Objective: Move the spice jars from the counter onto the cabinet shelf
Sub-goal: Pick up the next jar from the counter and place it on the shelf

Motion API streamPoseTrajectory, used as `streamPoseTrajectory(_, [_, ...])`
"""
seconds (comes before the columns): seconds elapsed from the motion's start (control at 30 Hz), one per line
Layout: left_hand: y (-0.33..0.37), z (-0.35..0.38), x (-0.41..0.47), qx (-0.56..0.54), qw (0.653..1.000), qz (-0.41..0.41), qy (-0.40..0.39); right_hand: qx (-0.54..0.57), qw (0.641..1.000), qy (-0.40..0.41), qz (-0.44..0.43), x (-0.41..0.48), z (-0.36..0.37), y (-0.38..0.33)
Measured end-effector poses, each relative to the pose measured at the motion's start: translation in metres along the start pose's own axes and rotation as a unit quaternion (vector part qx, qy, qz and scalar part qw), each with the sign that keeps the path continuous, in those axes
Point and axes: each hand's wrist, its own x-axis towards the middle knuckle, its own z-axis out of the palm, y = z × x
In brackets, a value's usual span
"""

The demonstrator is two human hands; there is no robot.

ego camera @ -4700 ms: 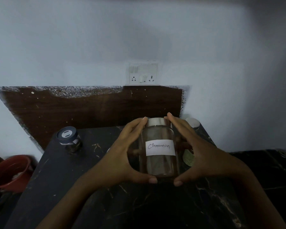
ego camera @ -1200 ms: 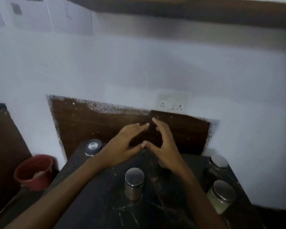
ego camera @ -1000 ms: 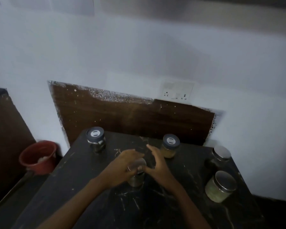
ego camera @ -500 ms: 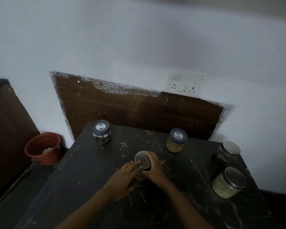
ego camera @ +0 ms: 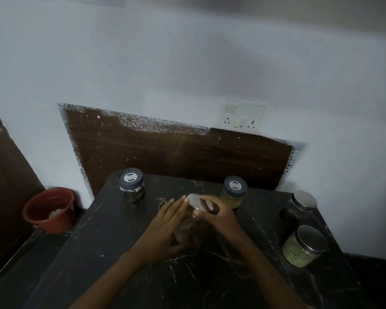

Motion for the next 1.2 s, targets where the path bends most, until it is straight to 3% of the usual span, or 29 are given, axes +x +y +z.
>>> streamPoseTrajectory(0.2, [0.036, -0.036, 0.002, -0.091, 0.995, 0.032, 0.019, 0.012, 0.997, 0.006, -0.077, -0.031, -0.041, -0.055])
streamPoseTrajectory(0.63, [0.115, -0.070, -0.006, -0.210, 0.973, 0.085, 0.040, 0.016, 0.995, -0.038, -0.087, -0.073, -0.070, -0.086])
streamPoseTrajectory(0.8, [0.114, -0.070, -0.005, -0.217, 0.972, 0.067, 0.063, 0.053, 0.984, -0.124, -0.117, -0.084, -0.085, -0.070])
streamPoseTrajectory(0.97, [0.111, -0.071, -0.003, -0.214, 0.973, 0.063, 0.062, -0.085, 0.965, -0.209, -0.134, -0.100, -0.097, -0.060])
streamPoseTrajectory(1.2, [0.112, -0.071, 0.001, -0.226, 0.971, 0.061, 0.046, -0.127, 0.970, -0.167, -0.121, -0.100, -0.092, -0.061])
